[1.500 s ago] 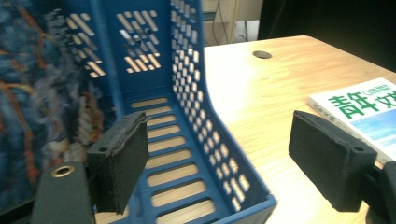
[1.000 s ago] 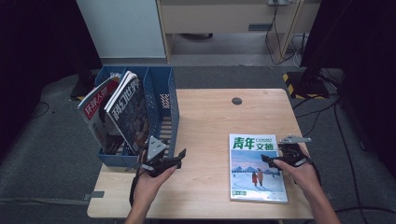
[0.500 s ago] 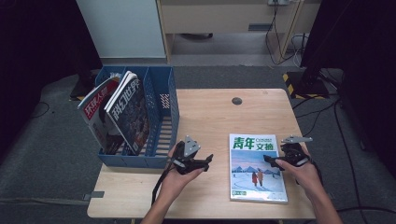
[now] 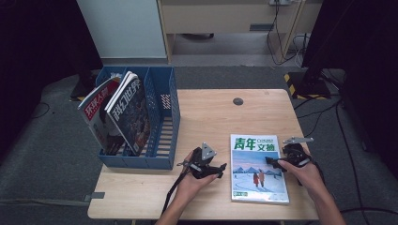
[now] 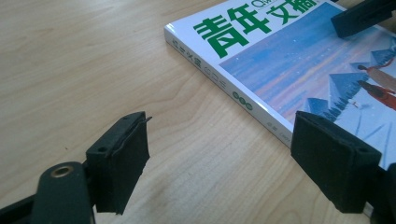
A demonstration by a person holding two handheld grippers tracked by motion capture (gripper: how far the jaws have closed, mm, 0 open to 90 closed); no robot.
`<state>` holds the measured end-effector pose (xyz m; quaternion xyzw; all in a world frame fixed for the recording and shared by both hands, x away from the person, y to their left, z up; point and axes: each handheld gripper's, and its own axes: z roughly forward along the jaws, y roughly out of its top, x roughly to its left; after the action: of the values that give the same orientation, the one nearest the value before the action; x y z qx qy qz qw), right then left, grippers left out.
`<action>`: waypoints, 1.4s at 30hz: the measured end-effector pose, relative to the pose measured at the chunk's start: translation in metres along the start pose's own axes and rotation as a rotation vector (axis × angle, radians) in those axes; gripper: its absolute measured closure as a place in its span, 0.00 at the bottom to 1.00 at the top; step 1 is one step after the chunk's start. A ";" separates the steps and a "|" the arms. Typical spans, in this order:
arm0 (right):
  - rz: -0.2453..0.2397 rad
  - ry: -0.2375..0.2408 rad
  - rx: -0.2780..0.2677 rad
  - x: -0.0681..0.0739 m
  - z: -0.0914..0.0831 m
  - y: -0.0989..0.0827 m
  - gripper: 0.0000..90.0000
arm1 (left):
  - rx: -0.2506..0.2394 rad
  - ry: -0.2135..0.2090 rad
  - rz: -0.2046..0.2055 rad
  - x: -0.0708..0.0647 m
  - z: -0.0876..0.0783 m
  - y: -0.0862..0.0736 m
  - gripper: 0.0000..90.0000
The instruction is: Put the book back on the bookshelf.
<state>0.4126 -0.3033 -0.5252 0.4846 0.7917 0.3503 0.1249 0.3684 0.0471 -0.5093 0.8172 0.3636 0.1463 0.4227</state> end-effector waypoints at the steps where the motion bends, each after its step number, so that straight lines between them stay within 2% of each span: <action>1: 0.008 0.002 0.000 0.000 0.001 0.000 0.04 | -0.001 0.001 -0.006 -0.001 -0.001 -0.002 0.21; 3: 0.008 0.013 0.005 -0.002 0.001 -0.001 0.04 | -0.005 -0.005 -0.014 -0.004 -0.003 -0.004 0.21; 5: 0.020 0.019 0.000 -0.002 0.002 -0.001 0.04 | 0.000 -0.006 0.001 -0.007 -0.004 -0.006 0.21; 9: 0.044 0.042 -0.009 -0.003 0.003 -0.003 0.03 | 0.006 0.000 0.001 -0.011 0.000 -0.007 0.21; 12: 0.043 0.047 -0.012 -0.003 0.004 -0.003 0.03 | 0.027 -0.004 0.004 -0.014 0.007 -0.011 0.21; 14: 0.021 0.060 -0.009 -0.001 0.004 -0.003 0.03 | 0.039 -0.005 0.014 -0.016 0.010 -0.012 0.21; 17: 0.022 0.070 -0.013 0.005 0.007 -0.003 0.01 | 0.036 -0.011 0.013 -0.020 0.012 -0.011 0.21; 18: 0.011 0.059 -0.016 0.005 0.008 -0.003 0.01 | 0.035 -0.015 0.009 -0.021 0.013 -0.012 0.21; 25: 0.016 0.060 -0.024 0.005 0.008 -0.003 0.01 | 0.047 -0.022 0.022 -0.029 0.019 -0.013 0.20; 31: 0.030 0.055 -0.019 0.007 0.007 -0.003 0.01 | 0.058 -0.013 0.009 -0.028 0.021 -0.014 0.21; 37: 0.031 0.052 -0.019 0.007 0.007 -0.003 0.01 | 0.028 -0.040 -0.008 -0.028 0.015 -0.008 0.21; 42: 0.032 0.052 -0.019 0.007 0.008 -0.003 0.01 | 0.039 -0.058 -0.005 -0.032 0.019 -0.008 0.20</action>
<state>0.4111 -0.2950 -0.5318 0.4867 0.7835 0.3722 0.1034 0.3535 0.0160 -0.5247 0.8283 0.3562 0.1144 0.4171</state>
